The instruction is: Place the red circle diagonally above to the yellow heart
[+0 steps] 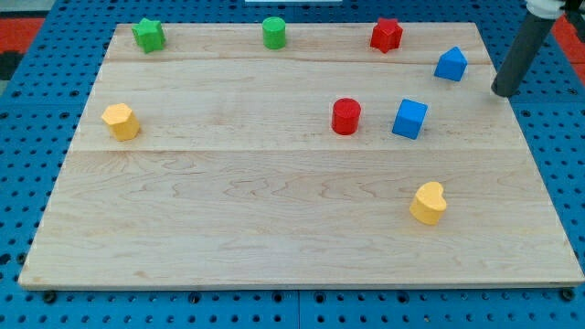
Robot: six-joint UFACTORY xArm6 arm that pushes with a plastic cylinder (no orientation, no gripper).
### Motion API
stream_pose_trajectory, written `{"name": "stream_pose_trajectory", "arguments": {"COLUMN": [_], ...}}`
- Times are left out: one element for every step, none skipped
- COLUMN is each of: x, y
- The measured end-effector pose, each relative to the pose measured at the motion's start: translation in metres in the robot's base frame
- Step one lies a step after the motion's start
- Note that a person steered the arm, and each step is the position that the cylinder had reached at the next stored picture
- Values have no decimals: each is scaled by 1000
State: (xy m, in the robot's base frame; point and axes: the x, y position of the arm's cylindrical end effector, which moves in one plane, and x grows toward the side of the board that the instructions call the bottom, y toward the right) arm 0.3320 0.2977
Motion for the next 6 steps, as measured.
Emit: {"name": "stream_pose_trajectory", "arguments": {"x": [-12,-12,-10,-3,22,28], "y": [12,12,12,11,-55,-146]}}
